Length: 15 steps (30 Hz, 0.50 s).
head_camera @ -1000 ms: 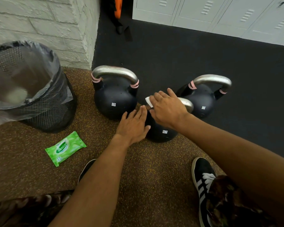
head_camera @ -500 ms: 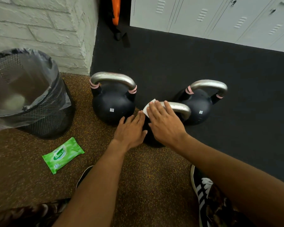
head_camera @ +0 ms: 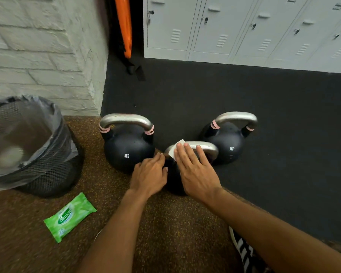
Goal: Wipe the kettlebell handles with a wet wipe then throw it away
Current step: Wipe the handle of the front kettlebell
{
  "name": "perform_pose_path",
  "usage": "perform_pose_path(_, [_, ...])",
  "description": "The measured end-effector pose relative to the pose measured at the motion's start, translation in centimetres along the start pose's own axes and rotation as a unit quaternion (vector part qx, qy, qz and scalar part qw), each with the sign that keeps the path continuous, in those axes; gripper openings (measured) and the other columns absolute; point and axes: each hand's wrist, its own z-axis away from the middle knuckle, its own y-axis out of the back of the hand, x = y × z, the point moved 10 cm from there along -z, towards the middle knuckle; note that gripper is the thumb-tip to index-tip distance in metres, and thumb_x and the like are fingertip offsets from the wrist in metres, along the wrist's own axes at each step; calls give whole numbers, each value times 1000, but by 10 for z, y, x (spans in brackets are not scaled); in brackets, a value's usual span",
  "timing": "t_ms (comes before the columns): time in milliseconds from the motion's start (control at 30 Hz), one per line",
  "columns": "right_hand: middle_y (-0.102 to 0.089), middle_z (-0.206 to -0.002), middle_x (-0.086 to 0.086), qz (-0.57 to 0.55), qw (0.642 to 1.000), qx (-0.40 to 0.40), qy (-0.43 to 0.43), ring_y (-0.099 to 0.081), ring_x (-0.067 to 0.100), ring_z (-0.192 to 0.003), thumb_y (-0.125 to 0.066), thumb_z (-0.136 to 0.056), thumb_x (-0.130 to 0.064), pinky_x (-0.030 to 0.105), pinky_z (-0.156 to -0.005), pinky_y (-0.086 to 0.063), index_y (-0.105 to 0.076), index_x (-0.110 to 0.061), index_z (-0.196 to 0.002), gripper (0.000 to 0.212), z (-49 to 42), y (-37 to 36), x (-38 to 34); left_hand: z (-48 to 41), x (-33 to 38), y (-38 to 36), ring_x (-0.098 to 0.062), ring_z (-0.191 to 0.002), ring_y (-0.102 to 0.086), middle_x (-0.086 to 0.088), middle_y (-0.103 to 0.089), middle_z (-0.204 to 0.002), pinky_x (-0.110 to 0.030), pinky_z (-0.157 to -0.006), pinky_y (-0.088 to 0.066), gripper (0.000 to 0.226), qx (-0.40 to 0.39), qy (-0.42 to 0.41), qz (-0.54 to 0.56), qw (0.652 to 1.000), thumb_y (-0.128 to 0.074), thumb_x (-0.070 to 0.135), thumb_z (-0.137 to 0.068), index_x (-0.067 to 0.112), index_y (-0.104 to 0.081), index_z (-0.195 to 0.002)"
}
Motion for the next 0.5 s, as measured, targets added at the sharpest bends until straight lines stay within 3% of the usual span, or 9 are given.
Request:
perform_pose_path(133, [6,-163,17,-27,1000,11,-5,7,32,-152,-17,-97,-33,54,-120,6,-1,-5,-155,67,-1,-1,-1,1,3,4,-24,-143,-39,-3,-32,-162,-45,-113,-37,58,15,23,21,999,-42,38,-103,16,-31,-155])
perform_pose_path(300, [-8,-163,19,-73,996,35,-43,-8,31,-152,-22,-97,-32,53,-122,-9,-17,-5,-156,65,9,-1,10,2,4,8,-24,-145,-36,0,-30,-162,-46,-115,-35,59,11,24,58,998,-45,36,-102,20,-28,-156])
perform_pose_path(400, [-2,-164,19,-63,997,28,-38,-2,32,-152,-32,-99,-32,53,-121,-3,-11,-5,-156,67,12,-3,10,1,2,5,-24,-145,-35,1,-30,-163,-45,-116,-34,60,-9,15,62,998,-46,33,-103,19,-25,-157])
perform_pose_path(500, [7,-164,18,-13,1000,23,-13,7,34,-152,-26,-99,-32,56,-120,5,1,-5,-155,68,4,-2,3,0,1,1,-24,-145,-34,3,-28,-163,-46,-115,-34,61,-16,18,65,998,-45,27,-102,19,-23,-158])
